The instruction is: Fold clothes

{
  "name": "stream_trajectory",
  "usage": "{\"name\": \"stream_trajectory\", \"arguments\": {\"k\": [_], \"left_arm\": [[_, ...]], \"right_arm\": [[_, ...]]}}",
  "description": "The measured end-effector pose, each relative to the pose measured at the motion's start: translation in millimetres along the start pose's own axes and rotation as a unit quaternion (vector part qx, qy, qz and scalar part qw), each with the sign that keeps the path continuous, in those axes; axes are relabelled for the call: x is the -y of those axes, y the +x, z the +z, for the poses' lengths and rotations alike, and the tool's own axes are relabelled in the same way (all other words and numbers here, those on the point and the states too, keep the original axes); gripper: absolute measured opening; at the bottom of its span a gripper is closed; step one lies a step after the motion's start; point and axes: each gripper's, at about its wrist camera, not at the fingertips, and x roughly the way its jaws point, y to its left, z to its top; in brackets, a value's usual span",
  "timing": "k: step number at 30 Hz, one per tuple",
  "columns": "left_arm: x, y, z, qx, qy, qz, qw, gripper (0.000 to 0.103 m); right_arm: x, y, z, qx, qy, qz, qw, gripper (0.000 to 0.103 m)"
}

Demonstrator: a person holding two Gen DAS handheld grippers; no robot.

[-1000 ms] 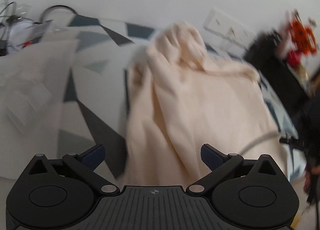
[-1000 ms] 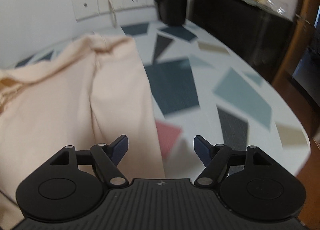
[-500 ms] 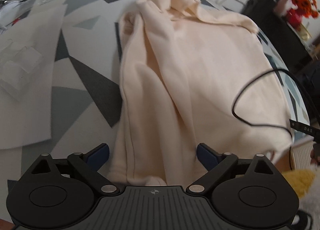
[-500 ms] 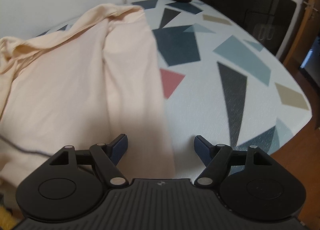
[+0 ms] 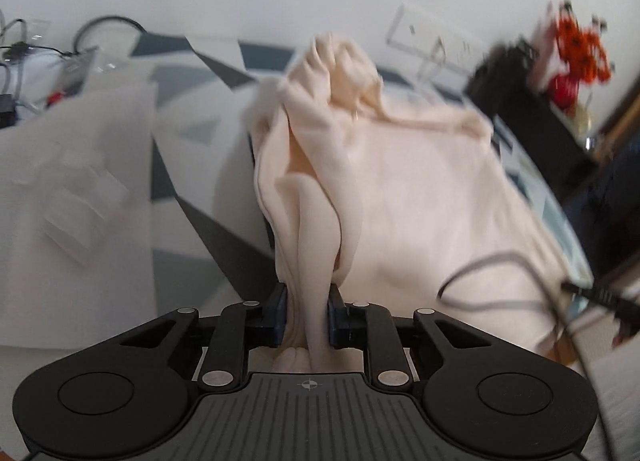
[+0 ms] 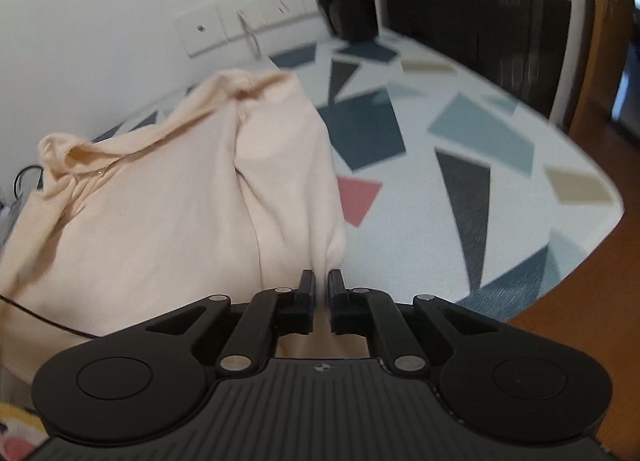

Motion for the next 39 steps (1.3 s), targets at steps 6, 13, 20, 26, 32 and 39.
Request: {"name": "stream_trajectory", "arguments": {"k": [6, 13, 20, 26, 32, 39], "left_arm": [[-6.8, -10.8, 16.4, -0.015, -0.007, -0.027, 0.9995, 0.019], [-29.3, 12.5, 5.8, -0.066, -0.019, 0.014, 0.9975, 0.019], [-27.1, 24.7, -5.7, -0.078, -0.032, 0.0, 0.9964, 0.017], [-29.0, 27.2, -16.4, -0.07, -0.055, 0.008, 0.996, 0.017], [-31.7, 25.4, -23.3, -0.06, -0.073, 0.023, 0.9952, 0.017], [-38.5, 17.1, -39.4, -0.059, -0.089, 0.053, 0.9928, 0.054]], "right_arm": [[-1.5, -15.3, -3.8, 0.025, 0.002, -0.024, 0.999, 0.007], [37.5, -20.2, 8.4, 0.07, 0.064, -0.108, 0.99, 0.007], [43.1, -46.6, 54.5, 0.176, 0.073, -0.119, 0.974, 0.006], [7.0, -47.0, 102.6, 0.238, 0.031, -0.038, 0.97, 0.006], [-28.8, 19.0, 113.6, 0.138, -0.022, 0.005, 0.99, 0.011], [-79.9, 61.5, 74.8, 0.0, -0.153, 0.024, 0.988, 0.062]]}}
